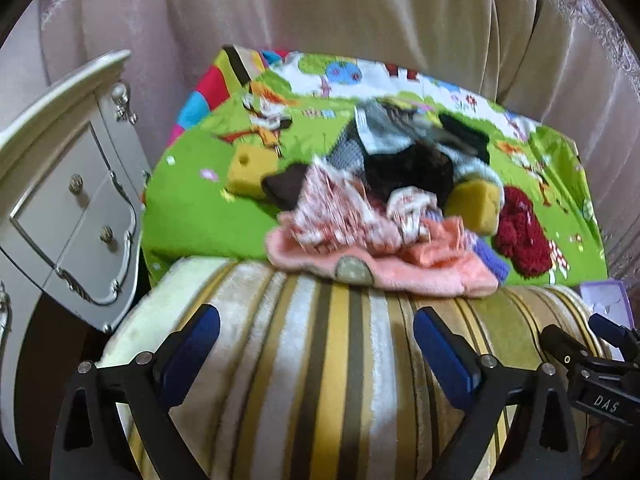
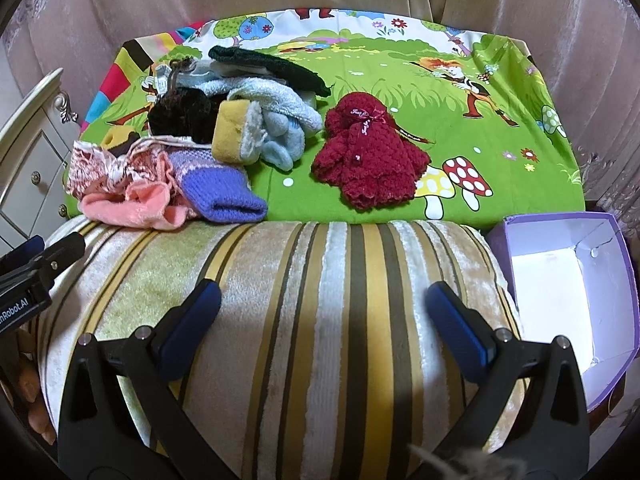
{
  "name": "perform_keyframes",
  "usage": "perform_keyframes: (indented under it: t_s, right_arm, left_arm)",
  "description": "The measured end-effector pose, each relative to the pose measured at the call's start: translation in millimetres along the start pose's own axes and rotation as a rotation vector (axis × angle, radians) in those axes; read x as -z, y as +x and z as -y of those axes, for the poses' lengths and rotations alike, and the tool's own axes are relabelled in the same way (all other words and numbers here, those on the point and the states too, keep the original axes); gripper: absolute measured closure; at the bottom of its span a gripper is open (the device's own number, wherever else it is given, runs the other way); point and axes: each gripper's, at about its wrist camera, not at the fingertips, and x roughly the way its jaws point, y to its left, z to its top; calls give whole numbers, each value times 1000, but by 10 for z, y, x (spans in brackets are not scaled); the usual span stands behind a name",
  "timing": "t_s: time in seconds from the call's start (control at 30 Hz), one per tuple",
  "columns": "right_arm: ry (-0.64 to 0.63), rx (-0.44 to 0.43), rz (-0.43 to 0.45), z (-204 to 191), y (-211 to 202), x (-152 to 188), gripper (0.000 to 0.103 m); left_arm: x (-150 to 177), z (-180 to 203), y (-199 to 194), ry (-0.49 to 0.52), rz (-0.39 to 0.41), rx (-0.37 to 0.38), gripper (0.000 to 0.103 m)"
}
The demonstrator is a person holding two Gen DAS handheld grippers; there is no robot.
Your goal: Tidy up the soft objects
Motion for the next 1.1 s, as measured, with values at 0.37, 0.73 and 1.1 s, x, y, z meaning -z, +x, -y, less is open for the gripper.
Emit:
perform_keyframes:
  t_s: [0.37, 0.73, 1.1]
  right_arm:
    - [-10, -80, 100, 24, -123, -551, 0]
    - [-14, -182, 168, 203, 217, -1433, 0]
    - [-135, -314, 104, 48, 858, -1919, 0]
  left_arm:
    - [-533, -325, 16, -23, 87, -29, 5]
    - [-1075, -700, 641, -103, -8, -62, 8]
    - [-1377, -706, 1546, -66, -153, -158, 10]
